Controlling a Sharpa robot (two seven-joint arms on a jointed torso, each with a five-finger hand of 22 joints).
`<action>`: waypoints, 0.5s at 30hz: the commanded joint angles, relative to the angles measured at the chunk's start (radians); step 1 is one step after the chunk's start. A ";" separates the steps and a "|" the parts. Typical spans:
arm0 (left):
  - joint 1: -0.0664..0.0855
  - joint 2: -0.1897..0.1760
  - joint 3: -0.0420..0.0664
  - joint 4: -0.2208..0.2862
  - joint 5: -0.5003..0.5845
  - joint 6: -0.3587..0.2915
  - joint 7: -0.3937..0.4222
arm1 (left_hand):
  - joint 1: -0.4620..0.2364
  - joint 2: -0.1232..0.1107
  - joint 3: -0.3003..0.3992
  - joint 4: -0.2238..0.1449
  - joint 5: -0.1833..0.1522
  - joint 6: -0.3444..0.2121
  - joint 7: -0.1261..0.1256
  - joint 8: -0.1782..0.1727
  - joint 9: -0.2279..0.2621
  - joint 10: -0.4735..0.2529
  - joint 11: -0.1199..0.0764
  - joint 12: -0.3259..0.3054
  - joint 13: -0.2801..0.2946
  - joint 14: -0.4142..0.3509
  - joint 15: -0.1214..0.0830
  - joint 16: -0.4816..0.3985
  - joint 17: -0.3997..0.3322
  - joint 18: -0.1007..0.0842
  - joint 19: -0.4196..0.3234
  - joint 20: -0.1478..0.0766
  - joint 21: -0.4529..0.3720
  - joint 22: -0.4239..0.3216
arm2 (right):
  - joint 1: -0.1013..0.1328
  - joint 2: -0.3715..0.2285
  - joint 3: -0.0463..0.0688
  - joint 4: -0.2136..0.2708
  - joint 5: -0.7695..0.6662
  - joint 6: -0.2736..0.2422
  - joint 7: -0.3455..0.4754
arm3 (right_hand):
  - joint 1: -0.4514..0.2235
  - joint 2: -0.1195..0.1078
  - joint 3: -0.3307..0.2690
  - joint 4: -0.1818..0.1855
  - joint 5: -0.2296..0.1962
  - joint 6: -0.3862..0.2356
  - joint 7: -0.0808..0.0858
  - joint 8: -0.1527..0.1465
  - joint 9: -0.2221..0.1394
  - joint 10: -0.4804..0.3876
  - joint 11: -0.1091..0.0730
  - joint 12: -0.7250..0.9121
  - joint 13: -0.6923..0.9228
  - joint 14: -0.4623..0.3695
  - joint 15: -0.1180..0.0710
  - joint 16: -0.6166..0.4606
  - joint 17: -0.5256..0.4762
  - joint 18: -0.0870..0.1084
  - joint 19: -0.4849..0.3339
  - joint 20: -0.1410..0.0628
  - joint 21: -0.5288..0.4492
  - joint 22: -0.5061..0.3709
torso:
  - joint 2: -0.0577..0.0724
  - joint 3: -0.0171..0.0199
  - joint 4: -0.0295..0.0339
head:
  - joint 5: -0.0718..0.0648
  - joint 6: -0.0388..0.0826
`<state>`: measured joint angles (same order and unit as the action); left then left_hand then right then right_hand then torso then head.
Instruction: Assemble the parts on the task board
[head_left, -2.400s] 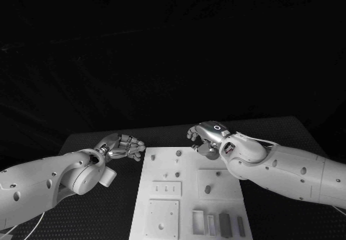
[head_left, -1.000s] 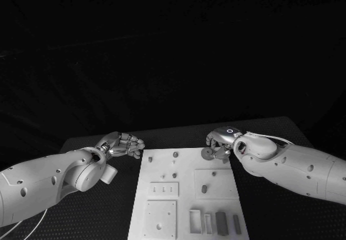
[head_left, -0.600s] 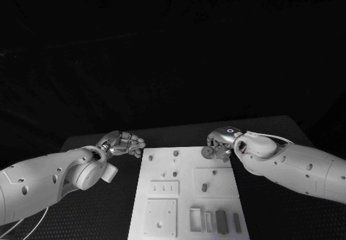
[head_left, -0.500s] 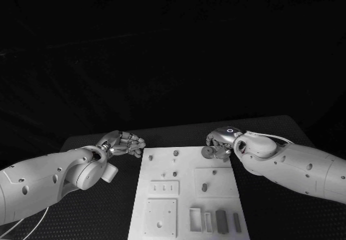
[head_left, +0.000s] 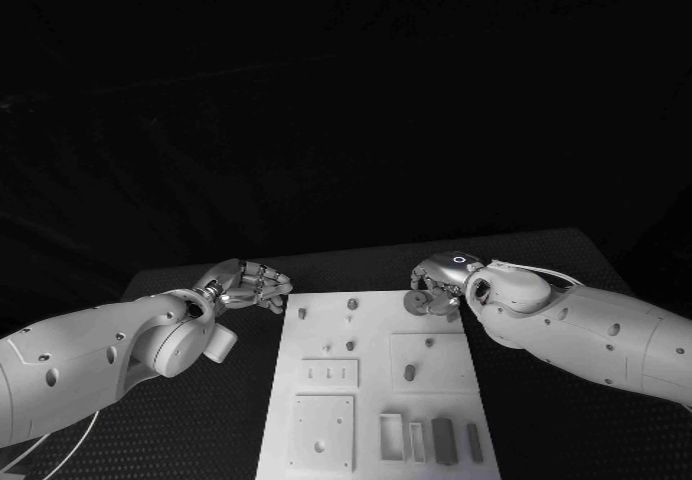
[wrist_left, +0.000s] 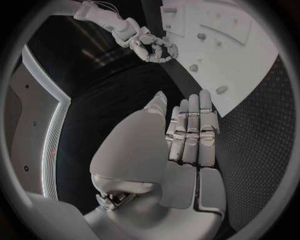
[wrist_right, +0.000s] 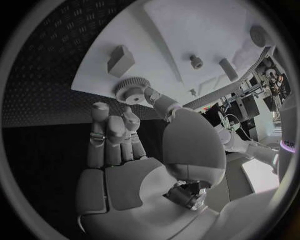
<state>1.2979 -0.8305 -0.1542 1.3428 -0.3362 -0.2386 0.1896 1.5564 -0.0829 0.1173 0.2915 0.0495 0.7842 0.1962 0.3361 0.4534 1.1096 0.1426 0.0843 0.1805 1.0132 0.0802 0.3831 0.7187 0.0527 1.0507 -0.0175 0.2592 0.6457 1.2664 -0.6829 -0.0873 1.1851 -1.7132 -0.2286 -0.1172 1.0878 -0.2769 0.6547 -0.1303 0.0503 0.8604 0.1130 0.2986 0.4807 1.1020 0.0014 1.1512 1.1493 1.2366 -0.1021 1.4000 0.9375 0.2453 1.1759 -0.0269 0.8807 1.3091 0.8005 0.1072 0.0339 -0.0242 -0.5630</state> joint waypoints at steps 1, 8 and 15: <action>0.000 -0.001 0.000 0.004 0.002 0.015 0.009 | -0.006 0.001 0.006 -0.002 0.002 0.001 0.004 -0.006 0.001 0.001 0.004 -0.003 0.001 0.010 0.001 -0.005 0.002 0.018 -0.008 -0.002 -0.006 0.001 | -0.002 0.002 0.000 -0.013 0.021 0.024 0.010 | -0.009 0.006 0.002 0.008 -0.002 0.010 0.003 0.003 -0.001 -0.050 0.004 0.010 0.001 0.008 0.001 0.010 0.002 0.016 0.009 -0.014 0.009 0.020 | -0.001 0.0000 0.0004 | 0.001 -0.003; 0.000 -0.004 0.001 0.006 0.002 0.014 0.009 | -0.006 0.001 0.006 -0.002 0.002 0.001 0.004 -0.006 0.001 0.001 0.004 -0.004 0.001 0.010 0.001 -0.006 0.002 0.018 -0.008 -0.002 -0.006 0.002 | -0.005 0.004 0.000 -0.023 0.035 0.046 0.016 | -0.016 0.018 0.007 0.023 -0.001 0.021 0.008 0.009 0.002 -0.047 0.008 0.024 -0.002 0.014 0.005 0.023 0.006 0.016 0.016 -0.020 0.020 0.020 | -0.001 0.0011 -0.0013 | 0.005 -0.010; 0.000 -0.005 0.001 0.007 0.002 0.014 0.008 | -0.006 0.001 0.006 -0.002 0.002 0.001 0.004 -0.006 0.001 0.001 0.004 -0.004 0.001 0.010 0.001 -0.006 0.003 0.018 -0.008 -0.002 -0.007 0.002 | -0.012 0.009 0.000 -0.031 0.043 0.061 0.022 | -0.021 0.024 0.009 0.031 -0.001 0.029 0.011 0.013 0.004 -0.048 0.011 0.028 -0.005 0.014 0.008 0.026 0.006 0.016 0.015 -0.021 0.023 0.019 | -0.001 0.0015 -0.0008 | 0.005 -0.014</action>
<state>1.2979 -0.8354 -0.1541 1.3474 -0.3362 -0.2377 0.1893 1.5564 -0.0829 0.1173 0.2915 0.0495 0.7842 0.1962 0.3361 0.4534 1.1095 0.1426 0.0843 0.1803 1.0167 0.0837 0.3831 0.7201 0.0598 1.0507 -0.0175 0.2592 0.6463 1.2614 -0.6755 -0.0843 1.1580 -1.6818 -0.2037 -0.1067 1.0689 -0.2580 0.6635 -0.1071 0.0503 0.8677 0.1058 0.3099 0.4847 1.0986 -0.0019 1.1743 1.1458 1.2492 -0.1001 1.4211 0.9423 0.2313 1.1901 -0.0422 0.8980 1.3091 0.7994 0.1082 0.0327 -0.0189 -0.5755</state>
